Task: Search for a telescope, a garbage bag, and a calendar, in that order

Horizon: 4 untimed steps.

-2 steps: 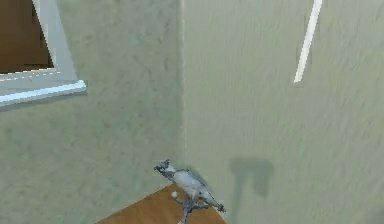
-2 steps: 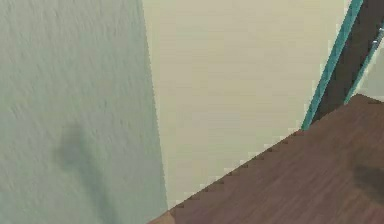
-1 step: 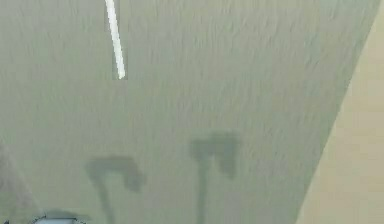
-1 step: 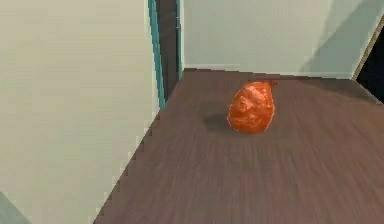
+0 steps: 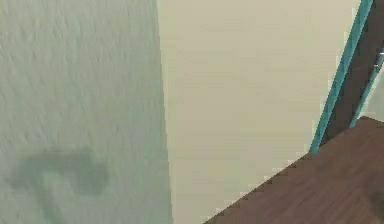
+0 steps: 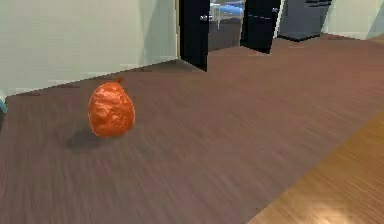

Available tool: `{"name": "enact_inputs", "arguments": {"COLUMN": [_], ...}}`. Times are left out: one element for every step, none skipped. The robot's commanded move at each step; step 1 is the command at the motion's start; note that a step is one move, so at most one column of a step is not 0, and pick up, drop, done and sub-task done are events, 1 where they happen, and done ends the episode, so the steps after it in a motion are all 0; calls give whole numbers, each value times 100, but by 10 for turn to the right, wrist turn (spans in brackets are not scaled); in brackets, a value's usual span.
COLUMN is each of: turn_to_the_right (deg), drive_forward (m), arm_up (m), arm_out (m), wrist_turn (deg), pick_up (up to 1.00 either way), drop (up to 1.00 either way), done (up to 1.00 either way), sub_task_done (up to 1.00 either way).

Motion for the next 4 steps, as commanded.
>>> {"name": "enact_inputs", "arguments": {"turn_to_the_right": [450,90,30,0], "drive_forward": [0,0,0,100], "arm_up": [0,0,0,0], "arm_out": [0,0,0,0], "wrist_turn": [0,0,0,0], "pick_up": [0,0,0,0], "drop": [0,0,0,0], "done": [0,0,0,0], "sub_task_done": [0,0,0,0]}}
